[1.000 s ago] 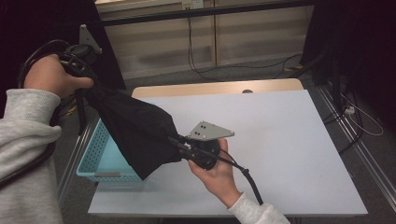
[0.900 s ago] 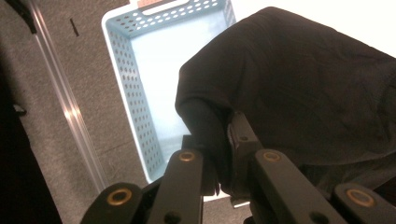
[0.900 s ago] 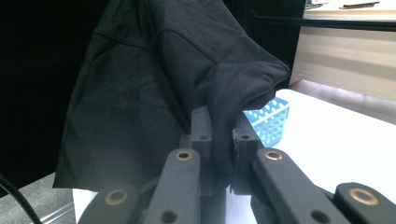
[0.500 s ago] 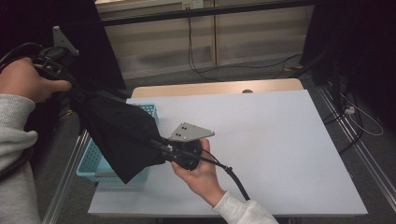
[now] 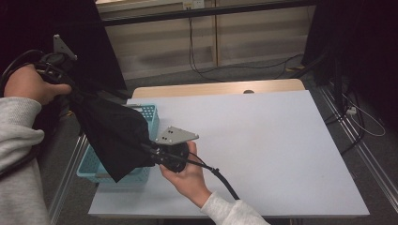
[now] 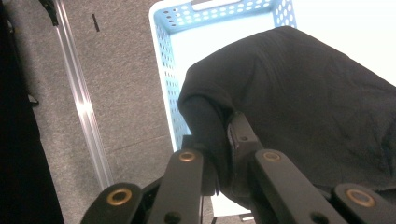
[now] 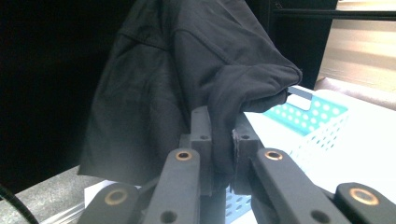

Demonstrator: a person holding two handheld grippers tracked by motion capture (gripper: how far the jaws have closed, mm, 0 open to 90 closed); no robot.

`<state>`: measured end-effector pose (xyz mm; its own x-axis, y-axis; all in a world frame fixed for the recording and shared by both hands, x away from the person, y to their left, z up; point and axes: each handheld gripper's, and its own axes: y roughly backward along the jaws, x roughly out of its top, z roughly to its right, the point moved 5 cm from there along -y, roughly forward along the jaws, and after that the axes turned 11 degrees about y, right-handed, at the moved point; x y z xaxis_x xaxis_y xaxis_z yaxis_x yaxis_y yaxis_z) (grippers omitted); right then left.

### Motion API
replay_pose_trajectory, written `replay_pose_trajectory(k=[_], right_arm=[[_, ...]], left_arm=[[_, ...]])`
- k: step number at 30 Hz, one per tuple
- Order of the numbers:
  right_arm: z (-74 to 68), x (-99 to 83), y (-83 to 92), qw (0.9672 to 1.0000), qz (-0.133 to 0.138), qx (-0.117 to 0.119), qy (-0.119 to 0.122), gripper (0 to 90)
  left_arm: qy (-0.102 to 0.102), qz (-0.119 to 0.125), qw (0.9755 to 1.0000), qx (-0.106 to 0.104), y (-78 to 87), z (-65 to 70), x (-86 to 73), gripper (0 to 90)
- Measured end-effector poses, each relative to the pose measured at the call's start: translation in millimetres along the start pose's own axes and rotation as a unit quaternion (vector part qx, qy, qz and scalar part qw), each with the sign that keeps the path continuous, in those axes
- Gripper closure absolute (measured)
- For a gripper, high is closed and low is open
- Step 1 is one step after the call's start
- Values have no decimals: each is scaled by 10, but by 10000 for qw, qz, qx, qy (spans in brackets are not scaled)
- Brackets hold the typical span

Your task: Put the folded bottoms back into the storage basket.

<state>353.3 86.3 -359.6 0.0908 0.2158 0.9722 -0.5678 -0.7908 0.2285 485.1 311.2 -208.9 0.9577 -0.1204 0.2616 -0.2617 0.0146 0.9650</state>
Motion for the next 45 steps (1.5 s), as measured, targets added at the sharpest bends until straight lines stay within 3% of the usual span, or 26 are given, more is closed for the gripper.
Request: replay_pose_trajectory(k=[7, 16, 21, 23, 24, 26, 27, 28, 31, 33, 37, 41, 45], right_arm=[[-24, -37, -58, 10000, -20, -9, 1, 830], [-63, -39, -239, 10000, -4, 70, -3, 830], [-53, -15, -400, 9999, 127, 4, -90, 830], [-27, 2, -497, 9998, 157, -130, -54, 822], [-9, -17, -560, 9997, 69, -244, -23, 795], [-24, -101, -673, 9993, -326, -94, -159, 576], [-25, -137, -675, 9991, -409, -74, -110, 563], [-18, -163, -646, 9990, -443, -111, 2, 551], [42, -204, -506, 9990, -403, -194, 34, 498], [75, -236, -409, 9989, -436, -176, 66, 469], [167, -315, -225, 9978, -566, -264, 226, 424], [276, -408, -39, 9963, -728, -313, 333, 363], [397, -493, 155, 9964, -692, -375, 326, 325]], left_arm=[[-27, 95, 10000, 12, -56, -25, 41, 852], [45, 146, 9999, -13, -182, -203, 135, 852], [10, 249, 9997, -34, -370, -332, 346, 852], [-99, 544, 9984, -69, -518, -355, 504, 847], [-181, 701, 9974, -57, -623, -354, 558, 827], [-240, 775, 9966, 139, -851, -355, 580, 627], [-293, 853, 9958, 142, -940, -346, 579, 551], [-269, 844, 9960, 62, -1026, -320, 555, 488], [-246, 768, 9967, -56, -1201, -253, 438, 444], [-240, 639, 9975, -200, -1280, -211, 339, 419], [-226, 640, 9967, -445, -1378, -139, 185, 368], [-239, 622, 9964, -519, -1479, -82, 57, 336], [-340, 644, 9956, -585, -1570, -12, -35, 326]])
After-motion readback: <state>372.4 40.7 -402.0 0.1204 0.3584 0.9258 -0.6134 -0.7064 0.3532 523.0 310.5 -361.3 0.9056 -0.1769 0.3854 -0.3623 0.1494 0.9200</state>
